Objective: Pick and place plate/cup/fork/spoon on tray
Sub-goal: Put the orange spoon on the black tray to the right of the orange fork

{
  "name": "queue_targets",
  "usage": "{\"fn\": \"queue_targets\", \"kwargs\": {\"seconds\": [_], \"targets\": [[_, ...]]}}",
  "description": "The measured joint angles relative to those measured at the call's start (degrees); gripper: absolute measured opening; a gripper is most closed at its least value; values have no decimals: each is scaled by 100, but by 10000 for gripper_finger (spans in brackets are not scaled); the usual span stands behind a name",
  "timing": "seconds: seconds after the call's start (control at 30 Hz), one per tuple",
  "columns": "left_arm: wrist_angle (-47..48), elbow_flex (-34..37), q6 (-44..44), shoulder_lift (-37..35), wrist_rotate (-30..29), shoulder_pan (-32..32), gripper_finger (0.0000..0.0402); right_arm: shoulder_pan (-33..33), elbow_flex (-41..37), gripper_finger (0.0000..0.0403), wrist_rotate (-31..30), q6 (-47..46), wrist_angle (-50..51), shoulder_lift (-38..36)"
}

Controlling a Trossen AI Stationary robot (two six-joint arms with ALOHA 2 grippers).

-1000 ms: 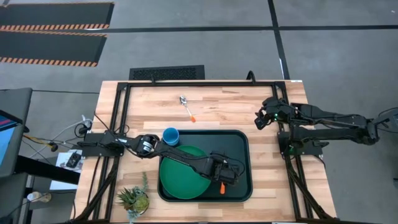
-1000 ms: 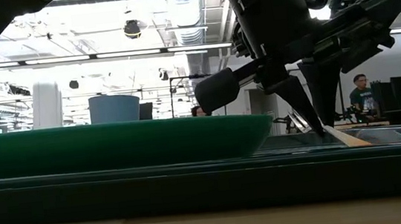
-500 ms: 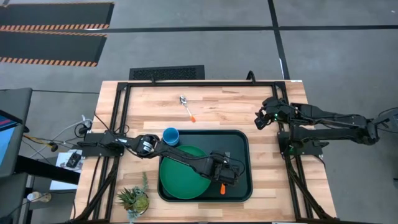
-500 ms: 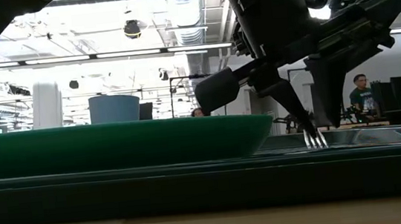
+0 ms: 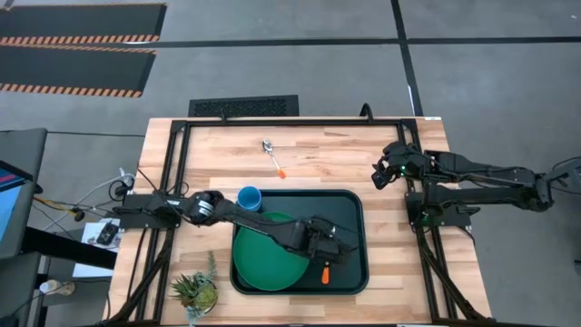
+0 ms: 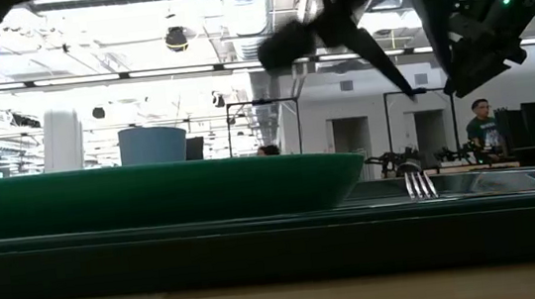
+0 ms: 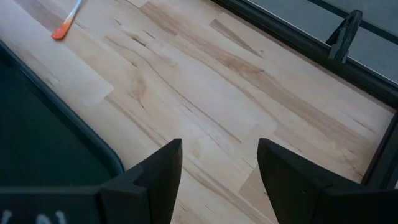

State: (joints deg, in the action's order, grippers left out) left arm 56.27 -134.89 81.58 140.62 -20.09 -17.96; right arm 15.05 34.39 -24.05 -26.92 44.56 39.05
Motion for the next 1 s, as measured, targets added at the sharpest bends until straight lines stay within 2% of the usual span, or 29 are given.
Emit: {"fn": "queue_targets", "kwargs": {"seconds": [0.1, 0.23, 0.37, 0.53, 0.7, 0.87, 1.0], "targets": [[463, 0, -1111, -463, -10, 170, 119, 0, 0, 233, -2, 0, 2, 0], [1281, -11, -2461, -1083, -753, 575, 119, 0, 0, 233, 15, 0, 2, 0], [1713, -5, -3203, -1572, -1360, 1009, 125, 15, 0, 233, 15, -2, -24, 88], [1856, -9, -3458, -1849, -1377, 1732, 158, 13, 2, 233, 15, -2, -33, 318], [2120, 162, -3108, -1705, -1125, 2534, 195, 11, 2, 233, 15, -3, -326, 608], [1615, 1250, -2986, -1672, -1213, 3252, 215, 15, 2, 233, 9, -2, -652, 896], [1472, 1831, -3163, -1681, -976, 3785, 220, 15, 4, 233, 9, -4, -992, 1096]]}}
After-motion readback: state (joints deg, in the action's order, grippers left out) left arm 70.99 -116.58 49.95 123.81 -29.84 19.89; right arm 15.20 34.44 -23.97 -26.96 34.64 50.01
